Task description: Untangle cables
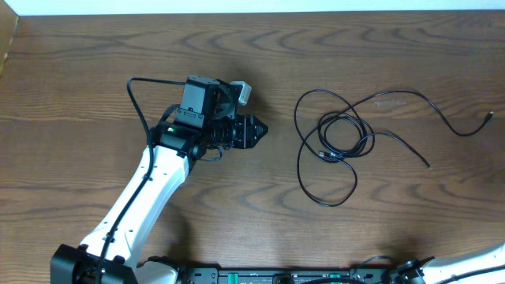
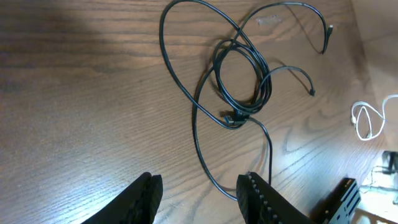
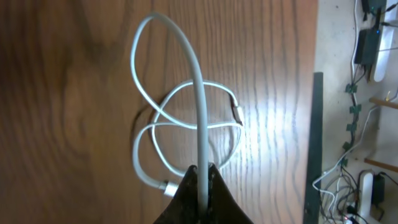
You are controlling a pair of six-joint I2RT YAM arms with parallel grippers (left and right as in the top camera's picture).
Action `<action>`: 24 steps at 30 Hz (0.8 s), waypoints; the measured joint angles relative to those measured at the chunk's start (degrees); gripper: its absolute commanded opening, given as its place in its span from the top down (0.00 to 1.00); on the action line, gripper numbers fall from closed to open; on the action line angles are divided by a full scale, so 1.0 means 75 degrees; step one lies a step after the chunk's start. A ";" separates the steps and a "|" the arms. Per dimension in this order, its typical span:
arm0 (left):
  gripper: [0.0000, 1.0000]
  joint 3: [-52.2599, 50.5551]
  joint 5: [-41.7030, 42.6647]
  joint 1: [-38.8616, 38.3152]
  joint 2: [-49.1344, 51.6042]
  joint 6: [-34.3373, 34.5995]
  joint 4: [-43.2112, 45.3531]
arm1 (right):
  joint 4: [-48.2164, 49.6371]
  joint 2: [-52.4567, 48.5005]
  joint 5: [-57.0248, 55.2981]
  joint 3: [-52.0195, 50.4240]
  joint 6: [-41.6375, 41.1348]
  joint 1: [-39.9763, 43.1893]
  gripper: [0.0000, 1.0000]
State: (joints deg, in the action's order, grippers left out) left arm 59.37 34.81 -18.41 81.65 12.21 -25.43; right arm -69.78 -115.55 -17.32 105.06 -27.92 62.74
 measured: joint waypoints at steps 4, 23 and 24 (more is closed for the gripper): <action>0.56 0.0000 0.0137 -0.0003 0.0000 -0.0090 0.0044 | 0.0737 0.0000 0.0003 -0.0883 -0.0020 0.0012 0.99; 0.55 0.0000 0.0175 -0.0003 0.0000 -0.0219 0.0192 | 0.1591 -0.0044 0.0466 -0.1617 -0.0015 0.0175 0.39; 0.56 0.0000 0.0181 -0.0003 0.0000 -0.0227 0.0192 | 0.1594 -0.0044 0.0487 -0.1617 -0.0017 0.0175 0.39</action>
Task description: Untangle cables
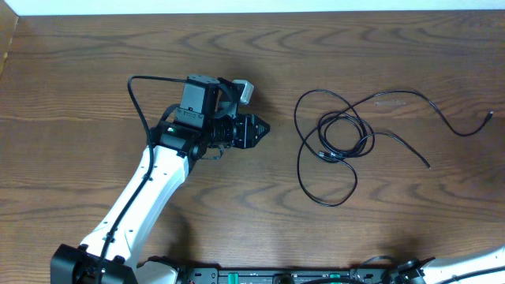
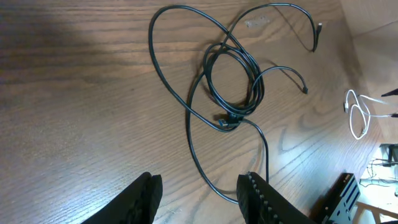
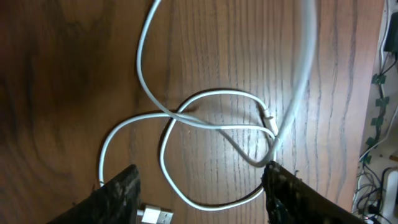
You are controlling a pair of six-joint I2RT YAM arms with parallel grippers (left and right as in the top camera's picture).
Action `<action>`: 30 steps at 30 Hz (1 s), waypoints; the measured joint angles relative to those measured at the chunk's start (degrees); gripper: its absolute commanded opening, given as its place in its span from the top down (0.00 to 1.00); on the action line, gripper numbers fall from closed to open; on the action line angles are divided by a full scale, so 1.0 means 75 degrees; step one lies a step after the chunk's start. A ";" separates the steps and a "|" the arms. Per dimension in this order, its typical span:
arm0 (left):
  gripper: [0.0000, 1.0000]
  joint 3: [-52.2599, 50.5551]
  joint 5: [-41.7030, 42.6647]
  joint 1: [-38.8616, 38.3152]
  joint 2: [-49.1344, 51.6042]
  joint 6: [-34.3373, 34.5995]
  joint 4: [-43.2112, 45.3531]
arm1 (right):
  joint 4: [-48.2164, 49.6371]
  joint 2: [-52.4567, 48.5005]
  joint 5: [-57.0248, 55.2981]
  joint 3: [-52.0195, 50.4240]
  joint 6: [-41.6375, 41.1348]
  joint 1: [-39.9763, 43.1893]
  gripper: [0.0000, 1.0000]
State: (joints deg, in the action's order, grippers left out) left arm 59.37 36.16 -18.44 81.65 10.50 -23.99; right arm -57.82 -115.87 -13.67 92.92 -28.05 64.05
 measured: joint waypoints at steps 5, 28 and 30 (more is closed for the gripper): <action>0.55 0.0000 0.0227 -0.0015 0.0000 -0.0006 0.0003 | -0.0026 0.0105 0.0117 0.0000 0.0003 -0.0003 0.37; 0.50 0.0000 -0.0469 -0.0023 0.0000 -0.0178 0.0306 | -0.0146 0.3993 0.1731 0.0256 0.0603 -0.3984 0.05; 0.50 0.0000 -0.0950 -0.0023 0.0000 0.0009 0.0309 | -0.0239 0.3885 0.1827 0.0254 0.0860 -0.4616 0.05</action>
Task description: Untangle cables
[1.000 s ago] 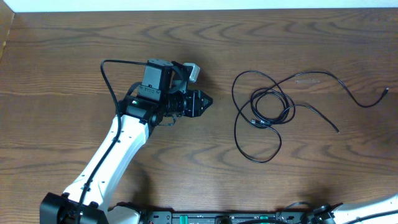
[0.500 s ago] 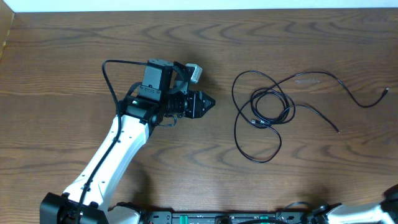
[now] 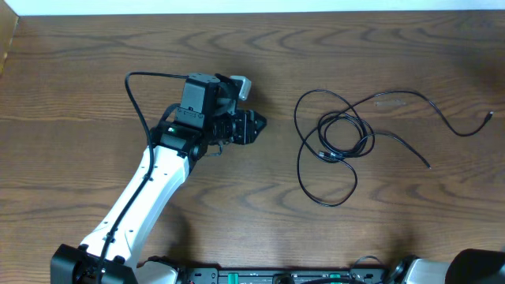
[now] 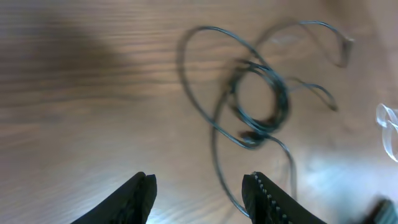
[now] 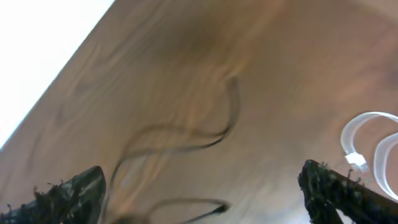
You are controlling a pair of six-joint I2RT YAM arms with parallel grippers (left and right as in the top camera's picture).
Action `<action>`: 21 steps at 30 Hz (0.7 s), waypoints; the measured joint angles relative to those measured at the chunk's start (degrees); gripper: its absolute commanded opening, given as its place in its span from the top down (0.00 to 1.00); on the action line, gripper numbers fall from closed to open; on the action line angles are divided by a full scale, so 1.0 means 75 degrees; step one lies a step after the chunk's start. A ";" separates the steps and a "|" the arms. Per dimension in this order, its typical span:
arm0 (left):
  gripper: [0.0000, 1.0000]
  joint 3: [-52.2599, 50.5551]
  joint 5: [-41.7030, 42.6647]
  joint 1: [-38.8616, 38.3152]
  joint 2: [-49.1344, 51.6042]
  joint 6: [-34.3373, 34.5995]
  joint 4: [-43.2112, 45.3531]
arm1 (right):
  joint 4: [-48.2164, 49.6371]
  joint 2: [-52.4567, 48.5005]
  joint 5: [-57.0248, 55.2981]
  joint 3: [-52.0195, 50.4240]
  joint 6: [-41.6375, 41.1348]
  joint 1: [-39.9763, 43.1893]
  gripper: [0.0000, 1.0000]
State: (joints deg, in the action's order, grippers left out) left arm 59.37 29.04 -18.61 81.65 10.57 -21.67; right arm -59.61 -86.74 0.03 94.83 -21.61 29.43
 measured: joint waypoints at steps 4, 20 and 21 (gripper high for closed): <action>0.50 0.0000 -0.1011 0.0003 0.0000 0.0560 0.0003 | -0.0303 -0.0181 0.0312 -0.0003 0.0705 -0.1536 0.06; 0.50 0.0000 -0.2174 0.0836 0.0000 0.0868 -0.0149 | -0.0536 -0.1501 0.0664 -0.0009 0.2238 -0.5645 0.01; 0.50 0.0000 -0.2180 0.0854 0.0000 0.0766 -0.0175 | -0.0443 -0.1638 0.0615 -0.0015 0.2235 -0.5767 0.01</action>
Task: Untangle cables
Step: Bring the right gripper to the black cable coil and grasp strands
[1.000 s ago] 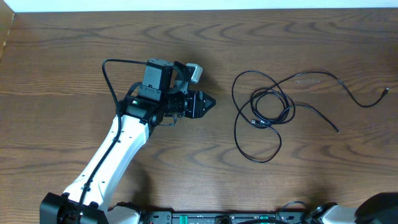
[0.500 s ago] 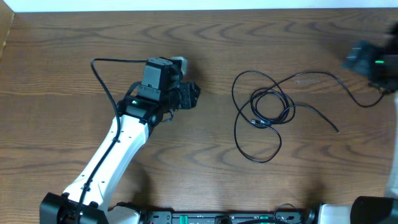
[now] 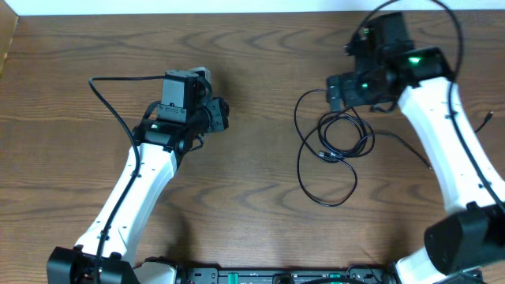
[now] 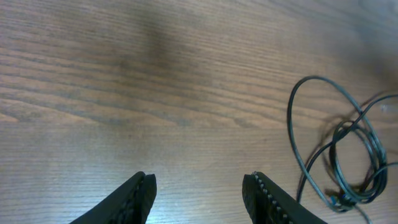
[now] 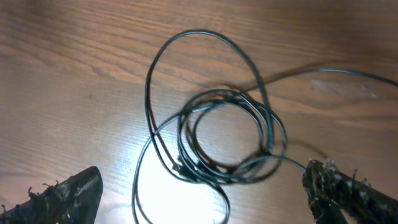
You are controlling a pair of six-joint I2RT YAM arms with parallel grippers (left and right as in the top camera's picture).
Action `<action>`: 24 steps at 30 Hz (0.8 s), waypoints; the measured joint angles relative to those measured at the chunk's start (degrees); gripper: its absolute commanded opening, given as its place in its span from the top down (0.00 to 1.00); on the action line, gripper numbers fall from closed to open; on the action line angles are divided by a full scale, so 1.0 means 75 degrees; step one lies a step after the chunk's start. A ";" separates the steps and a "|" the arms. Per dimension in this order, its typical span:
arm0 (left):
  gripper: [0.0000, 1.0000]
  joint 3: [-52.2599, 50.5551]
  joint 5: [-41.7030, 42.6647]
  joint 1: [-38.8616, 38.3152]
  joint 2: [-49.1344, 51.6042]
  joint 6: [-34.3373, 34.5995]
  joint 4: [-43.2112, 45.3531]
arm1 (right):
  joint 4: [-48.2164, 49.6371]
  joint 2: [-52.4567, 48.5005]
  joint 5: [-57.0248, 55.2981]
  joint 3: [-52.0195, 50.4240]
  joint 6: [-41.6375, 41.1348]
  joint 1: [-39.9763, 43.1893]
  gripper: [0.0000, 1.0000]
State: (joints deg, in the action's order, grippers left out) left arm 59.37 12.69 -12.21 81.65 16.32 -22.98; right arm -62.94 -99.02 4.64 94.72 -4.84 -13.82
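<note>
A tangle of thin black cable (image 3: 335, 146) lies right of the table's middle, with coiled loops and loose ends trailing right; one plug end (image 3: 489, 116) lies near the right edge. My right gripper (image 3: 341, 93) hangs wide open just above the tangle's far side. In the right wrist view the coil (image 5: 230, 137) lies between and ahead of the right gripper (image 5: 205, 199), untouched. My left gripper (image 3: 219, 114) is open over bare wood, well left of the tangle. The left wrist view shows the left gripper (image 4: 199, 199) empty and the cable (image 4: 336, 143) at the right.
The wooden table (image 3: 252, 197) runs to a white far edge (image 3: 252, 6) and a left edge (image 3: 6, 47). The left arm's own black lead (image 3: 110, 102) loops beside its wrist. No white cable is in view.
My right arm has come into the overhead view and its open gripper now hangs over the black tangle. My left gripper has moved back to the left, away from the tangle.
My right gripper was shut on a white cable at a spot outside the overhead view, then stood open with that cable lying loose below it. It then swung toward the black cable and is now above it. The left gripper stayed open, pointed at the tangle, then moved left.
</note>
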 measured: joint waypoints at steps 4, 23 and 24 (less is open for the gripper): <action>0.50 0.0000 -0.0023 0.0003 -0.0052 -0.0277 -0.0117 | 0.0300 -0.0297 -0.0347 -0.0204 -0.0003 -0.0294 0.01; 0.49 0.0000 0.1483 0.0009 -0.1209 -0.2401 -0.0291 | 0.2463 -0.0446 0.0300 -0.2961 0.0087 -0.0487 0.43; 0.49 0.0000 0.1545 0.0009 -0.1209 -0.2410 -0.0294 | 0.2530 -0.0446 0.0300 -0.3045 0.0076 -0.0501 0.43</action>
State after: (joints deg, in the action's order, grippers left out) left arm 59.37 24.27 -12.14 72.58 -1.76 -25.19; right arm -43.97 -102.37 6.90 71.88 -4.27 -17.58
